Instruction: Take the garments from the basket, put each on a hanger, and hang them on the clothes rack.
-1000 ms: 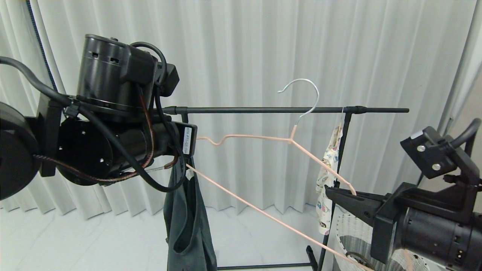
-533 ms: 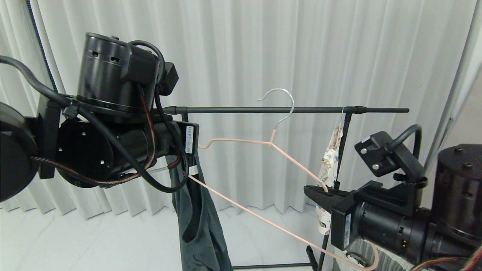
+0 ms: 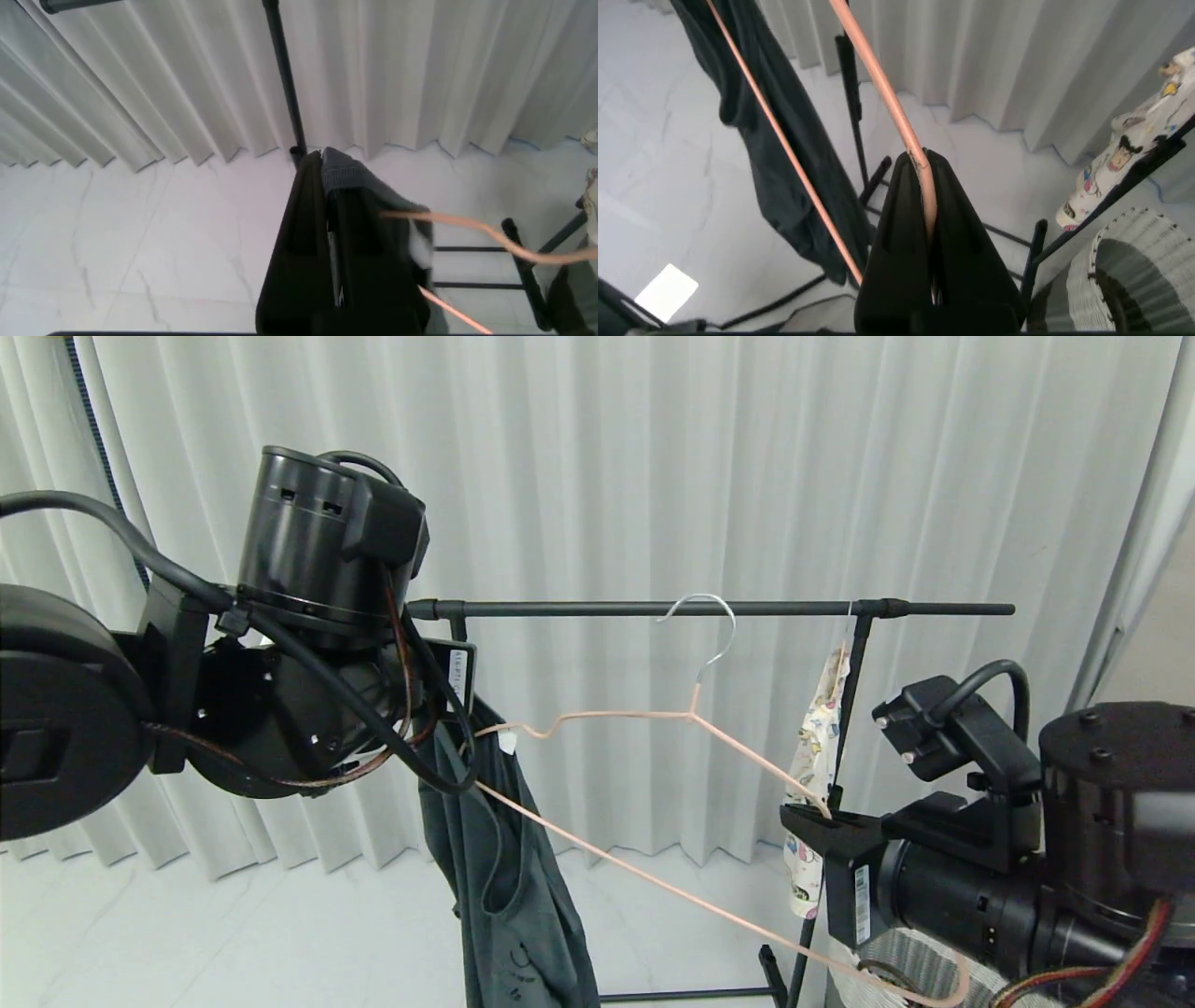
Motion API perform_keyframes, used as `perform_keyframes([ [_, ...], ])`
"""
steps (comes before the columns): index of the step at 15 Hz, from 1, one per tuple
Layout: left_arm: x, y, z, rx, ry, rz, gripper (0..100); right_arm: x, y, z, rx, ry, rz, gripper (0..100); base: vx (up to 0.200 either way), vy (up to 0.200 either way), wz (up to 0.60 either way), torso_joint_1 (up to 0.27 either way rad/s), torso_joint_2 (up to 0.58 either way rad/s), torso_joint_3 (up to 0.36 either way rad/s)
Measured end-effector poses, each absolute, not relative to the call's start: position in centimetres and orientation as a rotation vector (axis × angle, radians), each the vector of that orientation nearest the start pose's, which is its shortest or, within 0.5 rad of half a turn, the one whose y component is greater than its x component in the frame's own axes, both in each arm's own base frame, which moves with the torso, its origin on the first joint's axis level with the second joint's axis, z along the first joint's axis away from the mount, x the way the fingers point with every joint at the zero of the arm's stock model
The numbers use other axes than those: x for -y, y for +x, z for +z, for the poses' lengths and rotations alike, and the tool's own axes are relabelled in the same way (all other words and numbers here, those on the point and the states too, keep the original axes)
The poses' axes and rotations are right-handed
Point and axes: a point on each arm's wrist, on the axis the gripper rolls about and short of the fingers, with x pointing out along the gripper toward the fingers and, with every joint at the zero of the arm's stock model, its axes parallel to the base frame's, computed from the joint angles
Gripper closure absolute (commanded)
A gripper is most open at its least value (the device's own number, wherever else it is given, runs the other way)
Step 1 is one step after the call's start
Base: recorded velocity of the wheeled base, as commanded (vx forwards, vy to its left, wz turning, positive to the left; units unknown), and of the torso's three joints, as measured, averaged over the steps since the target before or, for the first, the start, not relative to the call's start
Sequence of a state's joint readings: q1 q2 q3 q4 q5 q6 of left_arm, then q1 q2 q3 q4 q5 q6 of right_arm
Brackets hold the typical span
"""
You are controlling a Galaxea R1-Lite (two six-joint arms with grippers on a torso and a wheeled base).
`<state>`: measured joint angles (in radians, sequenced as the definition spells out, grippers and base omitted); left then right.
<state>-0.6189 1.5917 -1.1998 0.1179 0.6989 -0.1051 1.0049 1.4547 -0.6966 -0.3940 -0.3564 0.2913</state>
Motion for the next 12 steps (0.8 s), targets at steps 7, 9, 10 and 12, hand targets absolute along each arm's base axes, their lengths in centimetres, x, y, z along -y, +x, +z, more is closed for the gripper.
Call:
perform_keyframes([
  [7,16.8,22.9,26.3,-0.37,0.171,0.04,100,-21.3,13.6,20.4,-0.308,0.076,0.637,100,0.0,0.0,0.0,0.0,0.0,0.0],
  [9,17.6,22.3,26.8,-0.353,0.139,0.011,100,-22.2,13.8,20.1,-0.29,0.091,0.65,100,0.0,0.0,0.0,0.0,0.0,0.0],
  [10,18.0,22.1,27.1,-0.344,0.126,-0.004,100,-22.7,13.8,19.8,-0.292,0.091,0.659,100,0.0,0.0,0.0,0.0,0.0,0.0],
  [12,18.5,21.6,27.5,-0.332,0.111,-0.029,100,-23.6,13.9,19.3,-0.307,0.082,0.67,100,0.0,0.0,0.0,0.0,0.0,0.0],
])
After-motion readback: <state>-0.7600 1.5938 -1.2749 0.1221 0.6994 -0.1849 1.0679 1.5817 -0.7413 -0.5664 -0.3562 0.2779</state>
